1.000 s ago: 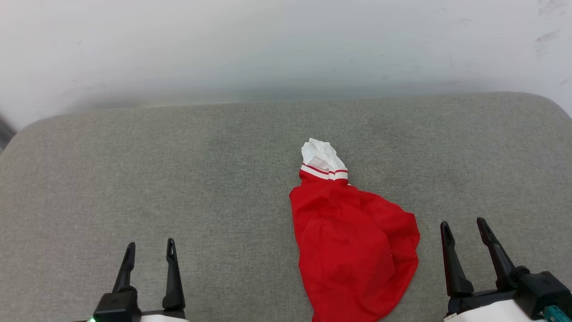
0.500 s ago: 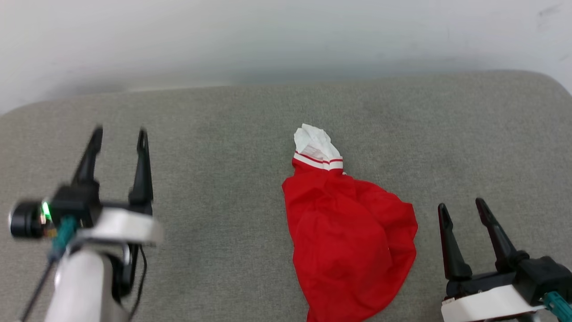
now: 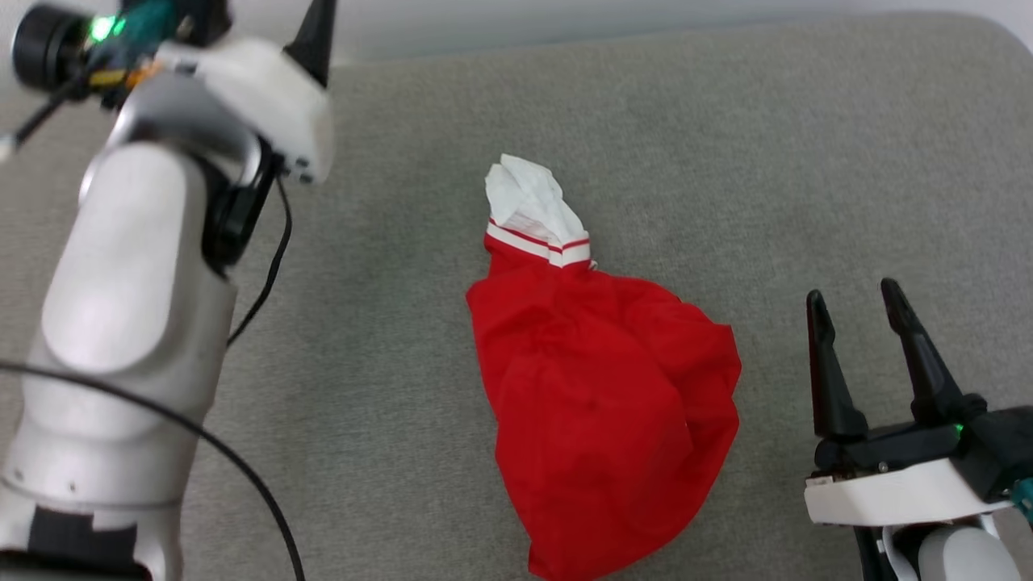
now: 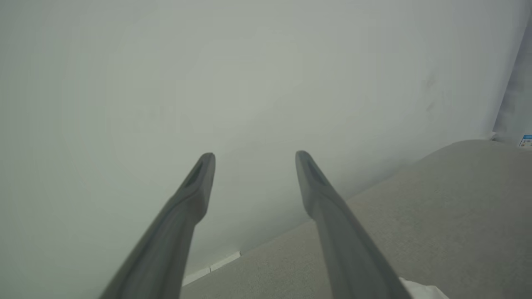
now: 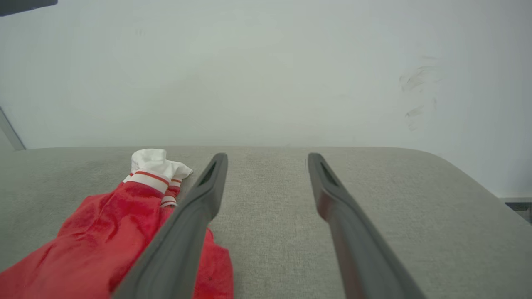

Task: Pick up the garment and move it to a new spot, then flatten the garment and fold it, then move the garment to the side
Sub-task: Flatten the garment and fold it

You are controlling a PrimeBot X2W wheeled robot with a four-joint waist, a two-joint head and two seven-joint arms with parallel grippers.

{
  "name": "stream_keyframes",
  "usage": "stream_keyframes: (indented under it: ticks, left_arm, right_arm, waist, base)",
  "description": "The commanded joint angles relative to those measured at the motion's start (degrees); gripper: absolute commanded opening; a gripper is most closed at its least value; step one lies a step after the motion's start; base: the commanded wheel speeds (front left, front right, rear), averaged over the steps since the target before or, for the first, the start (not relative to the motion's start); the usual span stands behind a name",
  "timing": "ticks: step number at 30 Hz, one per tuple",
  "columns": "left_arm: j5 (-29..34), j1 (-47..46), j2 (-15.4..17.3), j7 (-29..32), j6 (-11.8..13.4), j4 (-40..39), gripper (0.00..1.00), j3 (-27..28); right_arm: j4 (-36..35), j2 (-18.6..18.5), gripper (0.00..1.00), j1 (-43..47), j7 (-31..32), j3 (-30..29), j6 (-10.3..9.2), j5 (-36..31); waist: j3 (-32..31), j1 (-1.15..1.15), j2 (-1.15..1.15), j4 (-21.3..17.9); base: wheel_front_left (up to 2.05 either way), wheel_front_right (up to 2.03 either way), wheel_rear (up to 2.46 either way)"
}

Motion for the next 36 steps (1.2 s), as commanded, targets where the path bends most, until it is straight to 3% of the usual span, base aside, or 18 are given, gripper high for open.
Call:
stream_keyframes:
  ticks: [1, 9, 14, 21, 26, 33, 34, 35, 36]
  left_arm:
    - [-0.71, -1.24, 0.36, 0.79, -0.14, 0.34, 1.0, -0.99]
    - [-14.85, -17.57, 5.35, 18.2, -0.1, 5.28, 1.0, -20.02]
    - [-25.03, -25.66, 7.84, 32.09, -0.1, 7.42, 1.0, -29.03]
    - [-35.3, -32.49, 10.05, 46.96, -0.11, 7.17, 1.0, -40.14]
    - [-38.88, -34.09, 10.85, 51.65, -0.11, 6.94, 1.0, -47.19]
    - [-41.73, -32.71, 12.44, 53.54, -0.13, 7.19, 1.0, -57.06]
    - [-41.96, -32.63, 12.62, 53.45, -0.14, 7.09, 0.41, -57.77]
    - [-41.96, -32.65, 12.88, 53.21, -0.14, 6.91, 0.0, -58.43]
    - [-42.07, -32.67, 13.23, 52.83, -0.13, 6.54, 0.0, -58.85]
  right_arm:
    - [-0.34, 0.11, 1.0, -0.96, -0.1, 0.02, -0.02, 0.27]
    - [-1.66, 0.1, 1.0, -3.95, -0.1, 0.25, -0.03, 0.84]
    - [-2.46, 0.1, 1.0, -5.87, -0.1, 0.25, -0.03, 1.24]
    - [-3.11, 0.11, 1.0, -8.27, -0.09, 0.28, -0.02, 1.81]
    - [-3.26, 0.11, 1.0, -9.8, -0.09, 0.56, -0.03, 2.08]
    - [-3.26, 0.1, 1.0, -10.71, -0.09, 1.04, -0.02, 2.68]
    - [-3.18, 0.11, 1.0, -10.59, -0.09, 1.0, -0.02, 2.74]
    - [-3.1, 0.11, 1.0, -10.6, -0.09, 0.95, -0.02, 2.73]
    - [-2.99, 0.1, 1.0, -10.56, -0.09, 0.84, -0.03, 2.7]
  waist:
    - [1.94, -0.01, 0.0, -1.51]
    - [7.51, -0.01, 0.0, -4.37]
    - [11.29, -0.01, 0.0, -5.77]
    - [15.89, -0.01, 0.0, -7.11]
    - [18.2, -0.01, 0.0, -8.04]
    - [19.82, -0.01, 0.0, -9.03]
    - [19.87, -0.01, 0.0, -9.07]
    - [19.85, -0.01, 0.0, -9.07]
    - [19.69, -0.01, 0.0, -9.02]
  base:
    - [0.0, 0.0, 0.0]
    - [0.0, 0.0, 0.0]
    - [0.0, 0.0, 0.0]
    - [0.0, 0.0, 0.0]
    - [0.0, 0.0, 0.0]
    - [0.0, 0.0, 0.0]
    - [0.0, 0.0, 0.0]
    - [0.0, 0.0, 0.0]
    - [0.0, 0.0, 0.0]
